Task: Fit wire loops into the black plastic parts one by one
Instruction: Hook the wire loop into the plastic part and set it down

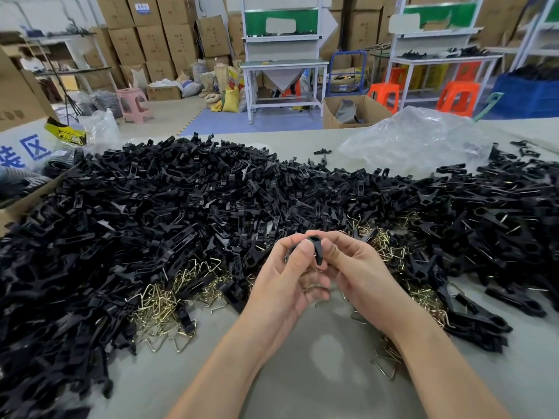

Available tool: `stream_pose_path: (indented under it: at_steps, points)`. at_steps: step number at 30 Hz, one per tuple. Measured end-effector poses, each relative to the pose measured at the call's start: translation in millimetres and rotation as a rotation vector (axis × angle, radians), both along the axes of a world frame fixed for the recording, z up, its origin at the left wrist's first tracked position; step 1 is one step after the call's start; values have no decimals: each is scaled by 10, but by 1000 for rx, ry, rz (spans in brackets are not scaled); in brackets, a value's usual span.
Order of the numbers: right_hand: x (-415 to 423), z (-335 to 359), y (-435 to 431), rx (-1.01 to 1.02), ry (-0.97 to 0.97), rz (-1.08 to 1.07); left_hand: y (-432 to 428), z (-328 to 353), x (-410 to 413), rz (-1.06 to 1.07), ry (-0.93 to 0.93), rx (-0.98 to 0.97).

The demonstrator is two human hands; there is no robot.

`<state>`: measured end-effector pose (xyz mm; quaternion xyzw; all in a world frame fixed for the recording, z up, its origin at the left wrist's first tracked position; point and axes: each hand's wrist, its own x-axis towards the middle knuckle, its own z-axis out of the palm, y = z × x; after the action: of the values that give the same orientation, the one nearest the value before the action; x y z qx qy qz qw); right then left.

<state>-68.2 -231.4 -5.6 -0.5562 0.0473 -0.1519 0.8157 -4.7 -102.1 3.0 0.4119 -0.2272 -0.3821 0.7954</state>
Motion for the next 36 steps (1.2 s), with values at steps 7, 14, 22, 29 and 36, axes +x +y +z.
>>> stream_pose_path:
  at_steps: [7, 14, 22, 29, 36]
  points:
    - [-36, -7, 5, -123, 68, -24, 14, -31, 9, -11, 60, 4]
    - [-66, -5, 14, -158, 98, -56, 83, -9, 74, -152, 252, -26]
    - [-13, -10, 87, -256, 113, -111, 103, 26, 61, -201, 435, -148]
    - [-32, -8, 73, -228, 112, -101, 93, 98, 20, -134, 344, -113]
    - [-36, -32, 53, -219, 77, -82, 79, 123, -21, -118, 313, -120]
